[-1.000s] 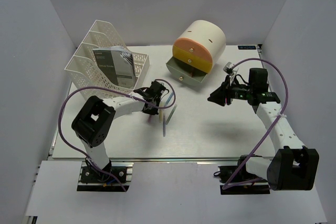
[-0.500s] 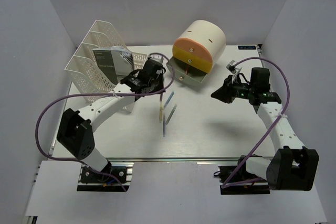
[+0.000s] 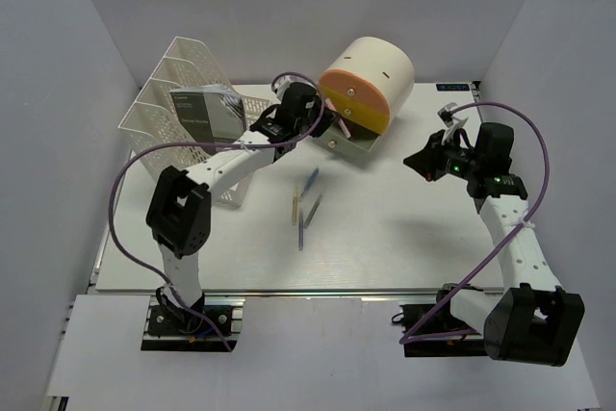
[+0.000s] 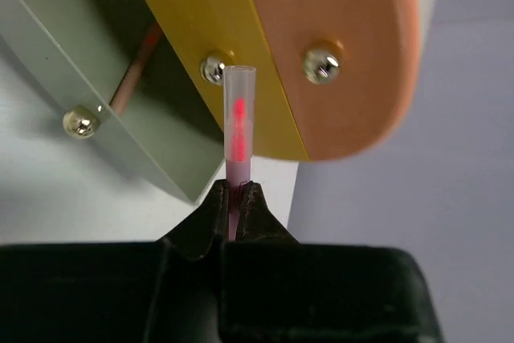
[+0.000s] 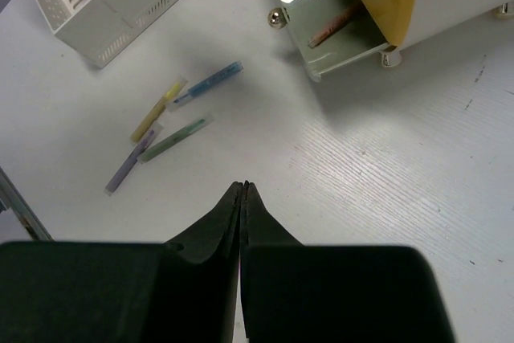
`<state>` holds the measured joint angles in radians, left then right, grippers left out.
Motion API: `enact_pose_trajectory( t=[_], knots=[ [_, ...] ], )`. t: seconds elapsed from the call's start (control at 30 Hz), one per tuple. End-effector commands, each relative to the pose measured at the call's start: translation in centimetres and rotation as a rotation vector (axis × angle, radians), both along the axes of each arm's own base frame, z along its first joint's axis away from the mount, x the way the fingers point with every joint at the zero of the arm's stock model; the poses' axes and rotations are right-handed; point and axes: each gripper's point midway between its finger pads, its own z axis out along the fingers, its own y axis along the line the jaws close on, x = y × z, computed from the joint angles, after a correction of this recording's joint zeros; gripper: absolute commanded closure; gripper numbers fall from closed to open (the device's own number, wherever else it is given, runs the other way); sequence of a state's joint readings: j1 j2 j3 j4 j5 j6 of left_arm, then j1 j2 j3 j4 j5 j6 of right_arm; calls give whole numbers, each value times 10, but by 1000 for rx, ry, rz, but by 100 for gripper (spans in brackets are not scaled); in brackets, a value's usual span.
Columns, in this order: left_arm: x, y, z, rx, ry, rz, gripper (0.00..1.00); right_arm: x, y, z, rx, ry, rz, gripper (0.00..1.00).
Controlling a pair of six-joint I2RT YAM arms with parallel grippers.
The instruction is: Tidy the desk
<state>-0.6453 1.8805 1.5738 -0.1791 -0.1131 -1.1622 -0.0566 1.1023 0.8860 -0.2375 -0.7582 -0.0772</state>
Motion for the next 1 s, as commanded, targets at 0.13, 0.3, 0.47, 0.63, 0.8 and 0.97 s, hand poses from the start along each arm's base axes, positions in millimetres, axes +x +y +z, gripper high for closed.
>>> enact_pose_trajectory(
  t=[0.13,0.3,0.47,0.63,0.8,0.97],
  knots=[
    [43,-14,24,-267,15,181,100,4,-10,14,13,-53,-45,100],
    [53,-15,4,-268,48,228,95,5,-14,14,17,-50,-54,100],
    [53,-17,-13,-267,71,226,75,5,-15,15,21,-54,-55,100],
    [60,-18,-28,-259,85,227,58,6,-19,13,27,-44,-61,100],
    [63,-22,-31,-276,92,197,54,5,-19,11,31,-42,-48,99],
    [46,-21,7,-280,4,80,69,-11,-3,4,30,-60,114,74]
  ],
)
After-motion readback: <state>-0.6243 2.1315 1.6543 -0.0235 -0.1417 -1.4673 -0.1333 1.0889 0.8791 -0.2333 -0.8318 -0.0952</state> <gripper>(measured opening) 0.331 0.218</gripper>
